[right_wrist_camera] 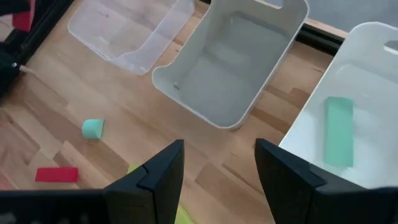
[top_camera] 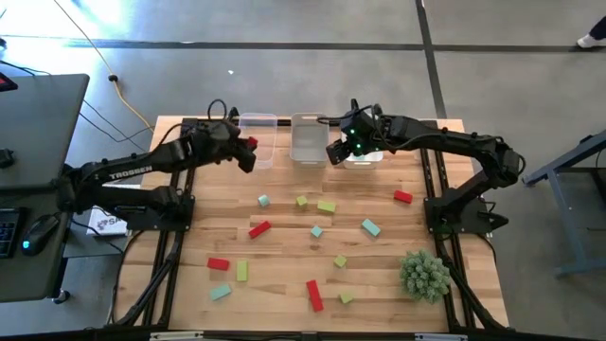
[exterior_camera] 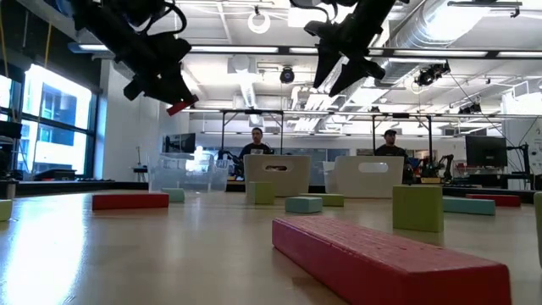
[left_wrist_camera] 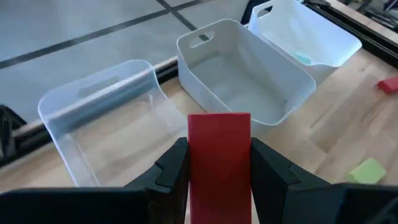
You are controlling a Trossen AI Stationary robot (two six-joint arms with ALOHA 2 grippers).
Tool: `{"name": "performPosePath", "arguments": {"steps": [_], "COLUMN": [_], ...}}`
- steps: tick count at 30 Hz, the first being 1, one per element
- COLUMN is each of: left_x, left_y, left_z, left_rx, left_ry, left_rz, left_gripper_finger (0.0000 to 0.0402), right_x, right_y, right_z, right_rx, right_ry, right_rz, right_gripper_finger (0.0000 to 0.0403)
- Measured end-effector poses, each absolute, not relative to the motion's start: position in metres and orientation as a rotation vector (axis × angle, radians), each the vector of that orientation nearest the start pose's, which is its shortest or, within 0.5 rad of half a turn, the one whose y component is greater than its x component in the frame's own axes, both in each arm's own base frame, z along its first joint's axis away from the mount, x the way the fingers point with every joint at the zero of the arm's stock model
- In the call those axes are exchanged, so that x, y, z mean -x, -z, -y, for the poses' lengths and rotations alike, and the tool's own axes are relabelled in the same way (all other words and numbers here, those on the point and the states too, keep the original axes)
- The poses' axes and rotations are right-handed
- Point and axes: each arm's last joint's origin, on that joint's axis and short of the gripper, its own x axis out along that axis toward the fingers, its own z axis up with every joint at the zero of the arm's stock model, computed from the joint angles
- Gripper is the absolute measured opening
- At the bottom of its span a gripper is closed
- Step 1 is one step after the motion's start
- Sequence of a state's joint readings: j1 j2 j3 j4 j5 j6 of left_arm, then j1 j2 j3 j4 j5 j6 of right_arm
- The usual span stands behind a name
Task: Sort & place blocks by color
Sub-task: Put the red block into the transparent bin
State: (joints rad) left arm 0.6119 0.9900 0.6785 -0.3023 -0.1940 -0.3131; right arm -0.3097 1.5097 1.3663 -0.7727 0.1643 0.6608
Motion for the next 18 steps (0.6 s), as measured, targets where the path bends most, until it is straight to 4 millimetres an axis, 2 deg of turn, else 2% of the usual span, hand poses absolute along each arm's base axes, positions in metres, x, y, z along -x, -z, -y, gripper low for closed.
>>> {"name": "performPosePath", "arguments": {"steps": [10,18], "left_x": [-0.139,-0.136], "left_y": [-0.254,-0.230], "left_z": [-0.160,-0.187], "left_rx": [0.335,0.413], "left_ry": [-0.936,-0.933], "left_rz": [-0.465,-0.557], "left_gripper_finger": [0.0104,0.0104], "right_x": [-0.302,-0.304], "right_y": [-0.315,-0.315], "right_z": [0.083,0.076], "right_rx": [-0.716,-0.725], "right_ry": [0.761,0.750], "right_rz": [-0.712,-0.711], "right_gripper_finger": [0.0186,0.0186]}}
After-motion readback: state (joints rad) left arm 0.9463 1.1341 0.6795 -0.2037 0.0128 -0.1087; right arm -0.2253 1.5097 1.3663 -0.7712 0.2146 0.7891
